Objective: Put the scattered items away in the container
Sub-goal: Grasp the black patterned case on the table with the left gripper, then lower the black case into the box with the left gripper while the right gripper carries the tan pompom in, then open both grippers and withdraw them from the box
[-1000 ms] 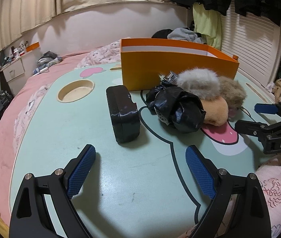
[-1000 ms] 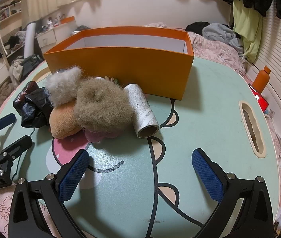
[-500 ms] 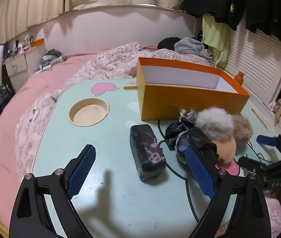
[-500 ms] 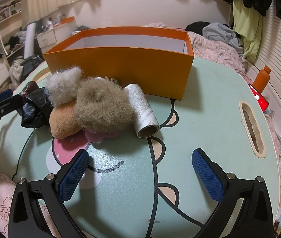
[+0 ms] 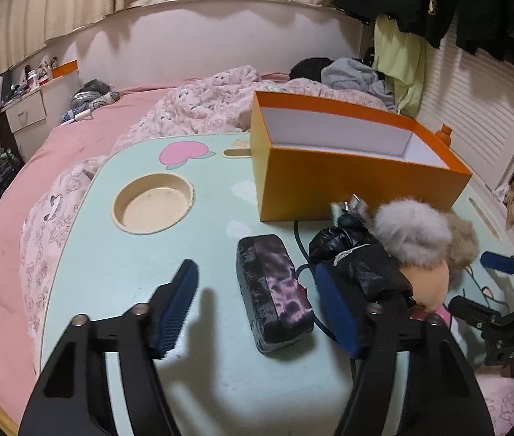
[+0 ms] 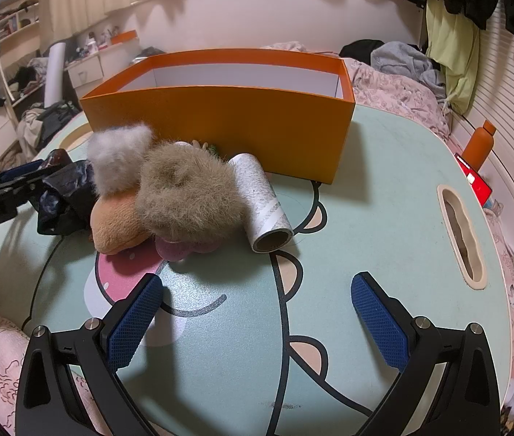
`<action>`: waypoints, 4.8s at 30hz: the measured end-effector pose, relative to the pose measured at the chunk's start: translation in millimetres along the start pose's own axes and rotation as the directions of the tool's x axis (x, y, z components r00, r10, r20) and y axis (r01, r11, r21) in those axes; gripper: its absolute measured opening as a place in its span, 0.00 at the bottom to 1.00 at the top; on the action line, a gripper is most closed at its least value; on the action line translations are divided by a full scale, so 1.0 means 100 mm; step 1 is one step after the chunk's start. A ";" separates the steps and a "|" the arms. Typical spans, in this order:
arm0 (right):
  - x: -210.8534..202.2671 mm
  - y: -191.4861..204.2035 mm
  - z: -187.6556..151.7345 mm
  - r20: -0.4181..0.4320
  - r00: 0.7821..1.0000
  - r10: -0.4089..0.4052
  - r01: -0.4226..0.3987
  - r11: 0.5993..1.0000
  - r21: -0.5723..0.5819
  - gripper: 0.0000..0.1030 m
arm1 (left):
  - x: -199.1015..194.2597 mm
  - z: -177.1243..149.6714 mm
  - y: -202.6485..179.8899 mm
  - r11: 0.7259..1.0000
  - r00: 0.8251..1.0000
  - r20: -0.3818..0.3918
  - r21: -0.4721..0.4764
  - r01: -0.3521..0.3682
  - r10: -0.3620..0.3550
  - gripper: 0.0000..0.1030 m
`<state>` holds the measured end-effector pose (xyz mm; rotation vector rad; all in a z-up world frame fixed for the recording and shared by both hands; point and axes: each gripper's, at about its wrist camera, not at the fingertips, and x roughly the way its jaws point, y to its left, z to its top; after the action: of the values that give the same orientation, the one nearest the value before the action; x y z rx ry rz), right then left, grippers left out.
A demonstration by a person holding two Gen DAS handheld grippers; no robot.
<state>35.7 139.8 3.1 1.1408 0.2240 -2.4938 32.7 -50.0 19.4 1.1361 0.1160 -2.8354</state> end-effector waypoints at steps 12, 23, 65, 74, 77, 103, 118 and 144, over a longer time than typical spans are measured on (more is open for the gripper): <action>0.00 0.07 0.00 0.006 1.000 0.005 -0.005 1.000 -0.002 1.00 | -0.37 -0.23 0.14 0.979 0.980 0.151 -0.134 0.152 -0.131 0.29; -0.38 0.00 0.02 0.198 0.968 0.156 -0.165 0.986 0.033 0.89 | -0.62 -0.44 -0.17 0.980 0.945 0.280 -0.057 0.191 -0.168 0.29; -0.46 0.10 0.13 0.296 0.920 0.257 -0.264 0.964 -0.016 0.36 | -0.37 -0.50 -0.17 0.987 0.974 0.185 -0.076 0.144 -0.128 0.28; -0.54 0.08 0.31 0.327 0.902 0.281 -0.288 0.957 -0.028 0.36 | -0.63 -0.08 -0.19 0.988 0.951 0.273 -0.013 0.155 -0.145 0.28; -0.59 0.07 0.48 0.351 0.893 0.283 -0.287 0.957 -0.041 0.36 | -0.68 0.18 -0.20 0.988 0.938 0.311 0.009 0.154 -0.149 0.28; 0.08 -0.18 1.15 0.303 0.932 0.198 -0.231 0.970 0.076 0.67 | 0.24 0.91 -0.32 0.988 0.975 0.163 0.009 0.152 -0.151 0.51; -0.50 -0.39 0.48 0.285 0.944 0.164 -0.197 0.976 0.090 0.91 | -0.56 0.21 -0.14 0.992 0.971 0.207 0.031 0.119 -0.122 0.76; -0.02 -0.09 -0.07 0.010 1.000 -0.001 0.001 1.000 0.000 1.00 | -0.24 -0.48 -0.27 0.997 0.998 0.057 0.075 0.029 -0.033 0.84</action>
<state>37.7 150.3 0.0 1.1279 0.2214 -2.5000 80.3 -16.9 2.5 1.0731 0.0257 -2.9201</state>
